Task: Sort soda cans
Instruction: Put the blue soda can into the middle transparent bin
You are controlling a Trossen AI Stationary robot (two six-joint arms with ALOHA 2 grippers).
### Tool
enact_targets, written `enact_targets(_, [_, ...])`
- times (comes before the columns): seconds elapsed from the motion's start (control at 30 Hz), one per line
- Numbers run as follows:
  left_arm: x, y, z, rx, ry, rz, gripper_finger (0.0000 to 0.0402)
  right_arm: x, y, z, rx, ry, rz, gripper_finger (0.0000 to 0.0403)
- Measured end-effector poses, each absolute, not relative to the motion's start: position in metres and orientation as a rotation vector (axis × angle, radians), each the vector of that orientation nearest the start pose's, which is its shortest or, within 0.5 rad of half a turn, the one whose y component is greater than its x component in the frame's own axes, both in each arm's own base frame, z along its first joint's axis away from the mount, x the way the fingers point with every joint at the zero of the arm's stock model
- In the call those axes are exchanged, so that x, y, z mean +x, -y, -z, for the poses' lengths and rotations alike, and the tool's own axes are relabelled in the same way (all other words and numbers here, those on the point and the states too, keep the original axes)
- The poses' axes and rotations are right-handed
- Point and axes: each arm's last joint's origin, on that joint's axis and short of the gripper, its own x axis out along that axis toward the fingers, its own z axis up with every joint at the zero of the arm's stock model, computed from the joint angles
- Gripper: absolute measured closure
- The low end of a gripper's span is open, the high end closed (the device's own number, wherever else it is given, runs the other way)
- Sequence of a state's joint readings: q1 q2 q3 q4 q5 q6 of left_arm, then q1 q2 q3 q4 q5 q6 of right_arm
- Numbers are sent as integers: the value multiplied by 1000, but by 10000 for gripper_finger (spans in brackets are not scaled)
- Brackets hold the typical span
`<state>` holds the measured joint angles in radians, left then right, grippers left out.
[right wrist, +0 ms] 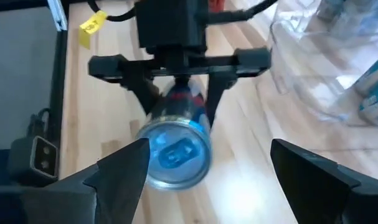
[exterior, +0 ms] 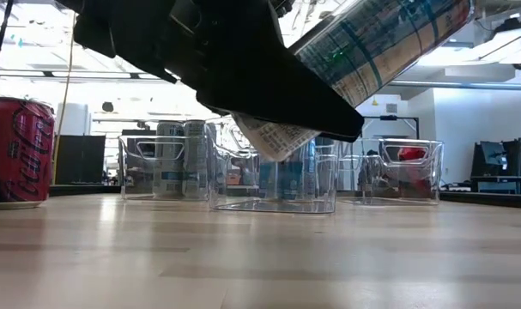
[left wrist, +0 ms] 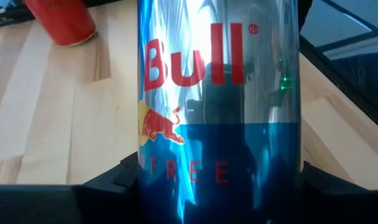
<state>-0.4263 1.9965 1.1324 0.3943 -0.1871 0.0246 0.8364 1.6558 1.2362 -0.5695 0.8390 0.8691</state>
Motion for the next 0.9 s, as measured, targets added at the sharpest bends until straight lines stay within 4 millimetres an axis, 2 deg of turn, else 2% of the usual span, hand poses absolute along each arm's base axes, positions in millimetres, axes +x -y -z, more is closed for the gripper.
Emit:
enact_targets(0.23, [385, 168, -155, 158, -432, 237, 180, 251, -243, -233, 178, -590, 238, 49])
enact_targets(0.43, [386, 168, -156, 152, -420, 231, 180, 263, -244, -214, 159, -609, 264, 49])
enact_targets(0.63, [386, 168, -155, 152, -424, 229, 180, 269, -239, -214, 151, -603, 272, 51])
enact_targets(0.77, [386, 168, -155, 150, -426, 227, 180, 271, -240, -216, 147, -588, 258, 77])
enact_targets(0.9, [385, 168, -155, 140, -429, 224, 180, 274, -238, -216, 163, -604, 252, 129])
